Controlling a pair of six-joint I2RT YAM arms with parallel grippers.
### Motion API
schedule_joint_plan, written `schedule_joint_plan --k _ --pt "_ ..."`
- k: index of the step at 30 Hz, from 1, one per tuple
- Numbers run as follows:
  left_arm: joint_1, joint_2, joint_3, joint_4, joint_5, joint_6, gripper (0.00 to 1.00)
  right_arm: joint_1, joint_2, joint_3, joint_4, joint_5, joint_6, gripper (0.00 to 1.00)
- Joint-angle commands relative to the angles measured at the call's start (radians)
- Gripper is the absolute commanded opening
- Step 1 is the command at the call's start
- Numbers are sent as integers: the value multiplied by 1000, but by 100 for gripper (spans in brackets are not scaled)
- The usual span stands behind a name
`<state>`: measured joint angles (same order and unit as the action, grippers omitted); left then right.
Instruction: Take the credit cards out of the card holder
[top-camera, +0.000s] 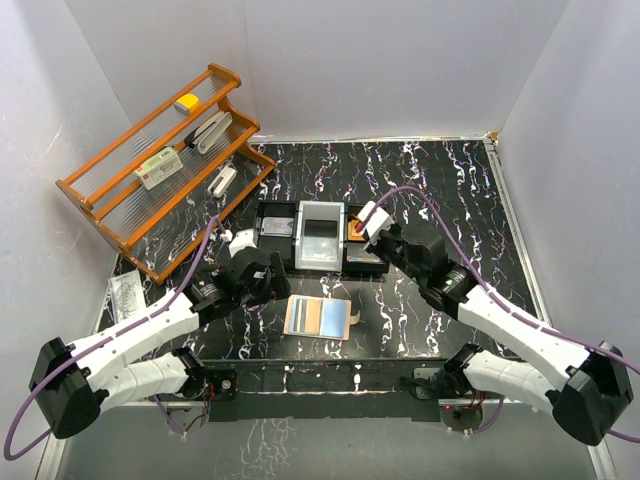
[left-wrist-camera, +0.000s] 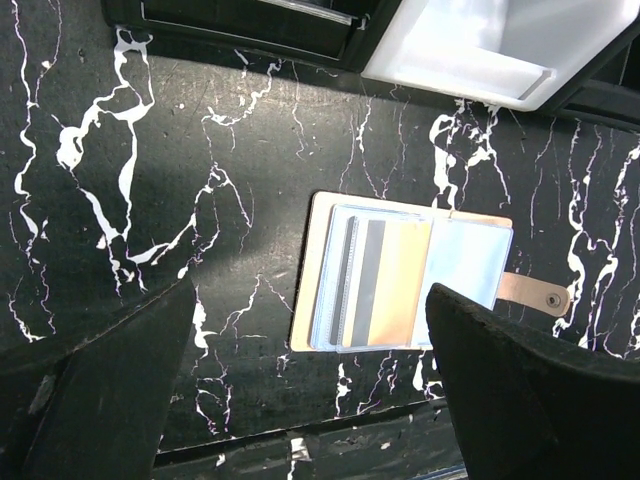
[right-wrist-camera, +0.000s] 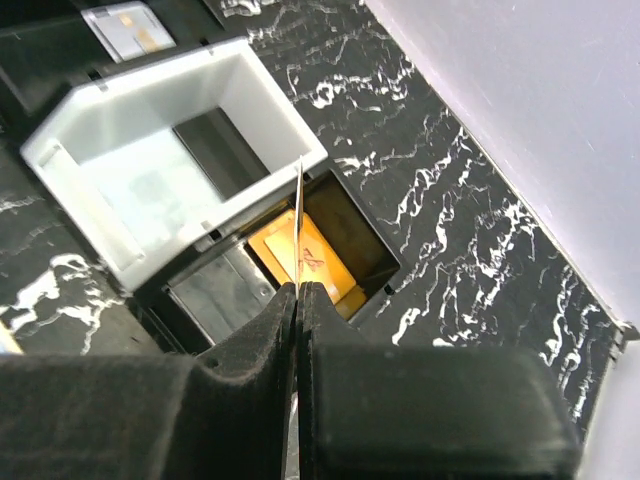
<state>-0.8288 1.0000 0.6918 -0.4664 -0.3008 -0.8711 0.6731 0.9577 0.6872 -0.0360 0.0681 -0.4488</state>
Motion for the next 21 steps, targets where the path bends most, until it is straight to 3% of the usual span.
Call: schedule_joint_plan --k 1,8,14,21 --pt "0 20 45 -28 -16 -1 99 -2 82 39 79 79 -141 0" --pt "3 20 44 -81 -45 -35 99 -5 261 92 61 111 -200 0" --pt "2 -10 56 -148 -108 -52 99 -11 305 79 203 127 -242 0" --pt "3 -18 86 -197 -153 -31 99 -67 379 86 225 100 -279 0"
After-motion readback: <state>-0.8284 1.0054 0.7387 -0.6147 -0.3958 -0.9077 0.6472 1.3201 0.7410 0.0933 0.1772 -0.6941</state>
